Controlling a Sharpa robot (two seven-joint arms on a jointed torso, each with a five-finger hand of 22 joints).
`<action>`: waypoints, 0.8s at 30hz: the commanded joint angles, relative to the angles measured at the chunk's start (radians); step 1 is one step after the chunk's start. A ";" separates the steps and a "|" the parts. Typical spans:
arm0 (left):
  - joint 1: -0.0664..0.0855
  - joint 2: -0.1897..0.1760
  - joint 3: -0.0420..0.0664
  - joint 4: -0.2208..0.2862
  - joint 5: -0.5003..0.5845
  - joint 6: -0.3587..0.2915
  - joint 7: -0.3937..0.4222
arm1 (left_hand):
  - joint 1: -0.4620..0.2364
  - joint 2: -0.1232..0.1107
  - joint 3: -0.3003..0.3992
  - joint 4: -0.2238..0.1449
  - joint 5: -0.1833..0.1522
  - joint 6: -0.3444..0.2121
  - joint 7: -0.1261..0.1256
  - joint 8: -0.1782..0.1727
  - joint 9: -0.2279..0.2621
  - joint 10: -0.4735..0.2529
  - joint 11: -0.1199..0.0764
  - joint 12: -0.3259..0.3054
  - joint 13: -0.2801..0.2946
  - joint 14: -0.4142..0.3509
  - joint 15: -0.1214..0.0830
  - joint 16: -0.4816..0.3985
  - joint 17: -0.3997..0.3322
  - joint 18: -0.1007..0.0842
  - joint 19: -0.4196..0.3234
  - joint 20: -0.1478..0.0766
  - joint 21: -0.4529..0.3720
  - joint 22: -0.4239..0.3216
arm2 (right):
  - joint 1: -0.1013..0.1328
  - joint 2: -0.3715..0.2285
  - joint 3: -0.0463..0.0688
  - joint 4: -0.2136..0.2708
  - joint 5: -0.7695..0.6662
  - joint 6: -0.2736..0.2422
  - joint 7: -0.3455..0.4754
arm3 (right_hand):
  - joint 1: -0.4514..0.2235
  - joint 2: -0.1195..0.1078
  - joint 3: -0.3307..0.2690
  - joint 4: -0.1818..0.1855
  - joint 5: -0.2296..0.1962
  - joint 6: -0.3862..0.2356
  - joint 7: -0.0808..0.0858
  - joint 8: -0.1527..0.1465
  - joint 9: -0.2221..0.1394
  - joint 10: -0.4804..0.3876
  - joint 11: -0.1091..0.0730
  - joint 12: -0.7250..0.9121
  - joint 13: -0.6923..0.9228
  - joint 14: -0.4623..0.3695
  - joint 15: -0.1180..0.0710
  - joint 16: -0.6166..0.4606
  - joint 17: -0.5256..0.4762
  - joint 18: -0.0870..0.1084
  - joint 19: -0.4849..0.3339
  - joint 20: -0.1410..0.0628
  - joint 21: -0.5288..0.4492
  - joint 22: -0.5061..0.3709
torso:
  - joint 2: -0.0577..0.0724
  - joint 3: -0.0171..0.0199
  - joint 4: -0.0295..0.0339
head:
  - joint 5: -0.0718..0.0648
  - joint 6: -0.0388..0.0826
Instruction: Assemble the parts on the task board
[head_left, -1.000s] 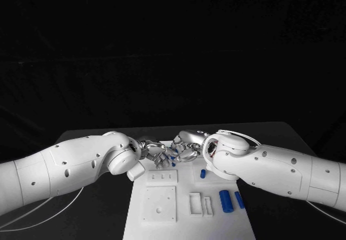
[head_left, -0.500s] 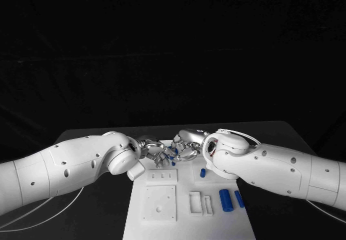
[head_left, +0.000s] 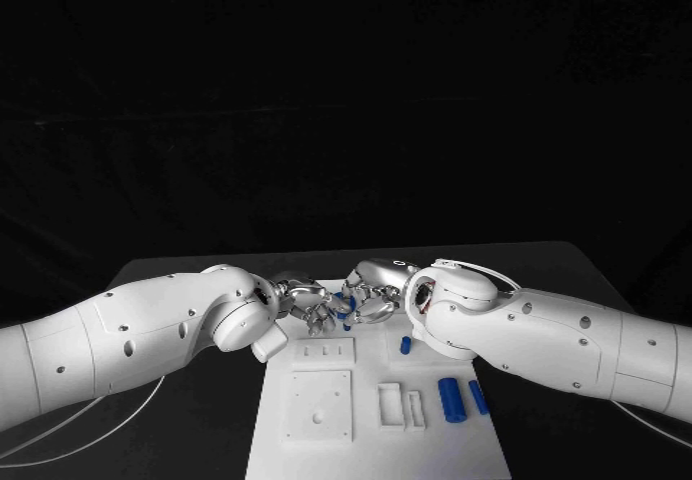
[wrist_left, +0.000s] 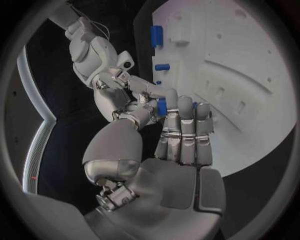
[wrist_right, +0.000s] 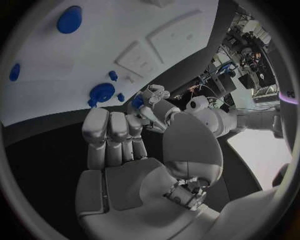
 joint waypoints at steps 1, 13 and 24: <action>0.003 -0.002 0.004 0.004 0.007 -0.014 0.029 | -0.013 -0.003 -0.007 -0.001 -0.006 0.050 -0.038 0.011 0.010 0.016 -0.004 0.009 0.006 0.014 -0.007 0.014 0.004 0.017 0.015 -0.075 0.013 0.002 | -0.005 -0.002 -0.003 -0.004 0.002 0.012 0.006 | -0.006 -0.004 -0.004 0.005 0.002 0.028 0.039 -0.004 0.001 -0.006 0.001 -0.005 -0.002 -0.010 -0.001 -0.007 -0.003 0.157 0.003 0.003 -0.006 -0.002 | 0.000 0.0001 -0.0003 | 0.001 -0.001; 0.002 -0.008 0.004 0.004 -0.020 -0.019 0.020 | -0.027 -0.018 -0.022 0.006 -0.008 0.084 -0.054 0.032 0.036 0.050 -0.022 0.037 0.024 0.044 -0.030 0.052 0.017 0.023 0.044 -0.093 0.046 0.005 | -0.007 -0.024 -0.003 -0.004 0.003 0.002 0.010 | -0.032 -0.024 -0.038 0.005 0.051 0.014 0.045 -0.019 0.001 -0.026 0.007 -0.028 -0.019 -0.012 0.005 -0.019 -0.013 0.157 0.001 0.005 -0.014 -0.007 | 0.000 0.0002 -0.0002 | 0.002 -0.001; -0.001 -0.017 0.004 0.005 -0.065 -0.019 0.014 | -0.027 -0.030 -0.026 0.012 -0.008 0.109 -0.068 0.048 0.063 0.075 -0.038 0.069 0.044 0.070 -0.051 0.088 0.028 0.029 0.068 -0.110 0.080 0.007 | -0.009 -0.073 0.003 0.003 0.025 -0.030 0.020 | -0.044 -0.034 -0.082 -0.006 0.142 0.003 0.049 -0.032 0.005 -0.029 0.011 -0.041 -0.022 -0.014 0.008 -0.027 -0.019 0.157 -0.003 0.006 -0.022 -0.010 | -0.001 0.0009 -0.0016 | 0.004 -0.001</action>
